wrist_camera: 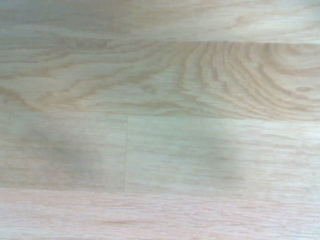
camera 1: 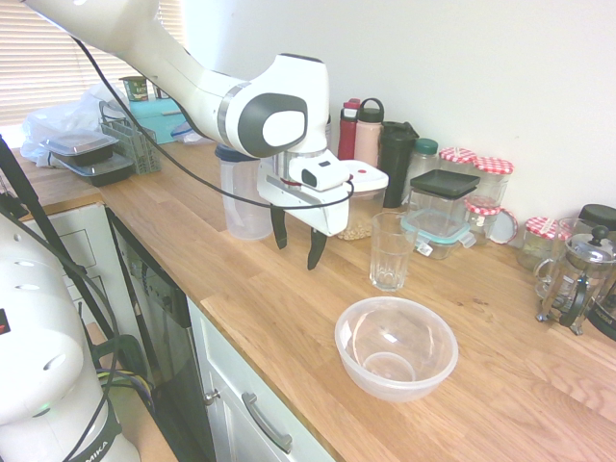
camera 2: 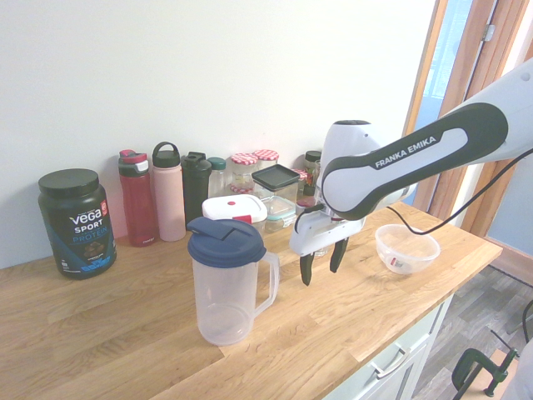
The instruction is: Pour me some water
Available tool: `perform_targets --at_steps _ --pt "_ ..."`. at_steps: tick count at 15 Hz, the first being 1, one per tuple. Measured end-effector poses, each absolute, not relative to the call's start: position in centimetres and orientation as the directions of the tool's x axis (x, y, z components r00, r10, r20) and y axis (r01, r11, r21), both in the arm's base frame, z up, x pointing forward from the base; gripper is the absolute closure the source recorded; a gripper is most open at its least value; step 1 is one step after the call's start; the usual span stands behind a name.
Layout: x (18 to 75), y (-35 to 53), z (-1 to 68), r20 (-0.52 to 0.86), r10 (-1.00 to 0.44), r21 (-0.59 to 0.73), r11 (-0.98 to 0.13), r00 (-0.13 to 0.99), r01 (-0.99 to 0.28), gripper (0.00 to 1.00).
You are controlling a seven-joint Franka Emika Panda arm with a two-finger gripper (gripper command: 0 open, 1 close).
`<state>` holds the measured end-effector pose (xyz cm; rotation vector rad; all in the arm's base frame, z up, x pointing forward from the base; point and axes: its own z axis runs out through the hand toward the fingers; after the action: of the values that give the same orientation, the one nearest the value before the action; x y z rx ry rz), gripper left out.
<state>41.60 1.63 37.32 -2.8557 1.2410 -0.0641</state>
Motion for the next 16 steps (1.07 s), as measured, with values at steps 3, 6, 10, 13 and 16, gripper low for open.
perform_targets --at_steps 3,6,10,13,16 --pt "41.5 1.7 37.8 0.028 -0.713 -0.052 -0.701 0.701 -0.711 0.0" --pt "39.6 1.9 42.6 0.089 -0.599 -0.1 -0.8 0.796 -0.591 0.0" --pt "34.5 4.9 48.3 0.12 -0.403 -0.166 -0.909 0.907 -0.382 0.0" --pt "32.3 8.4 50.2 0.141 -0.258 -0.207 -0.952 0.956 -0.226 0.0" --pt "31.7 11.7 50.3 0.154 -0.205 -0.207 -0.963 0.967 -0.171 0.0"
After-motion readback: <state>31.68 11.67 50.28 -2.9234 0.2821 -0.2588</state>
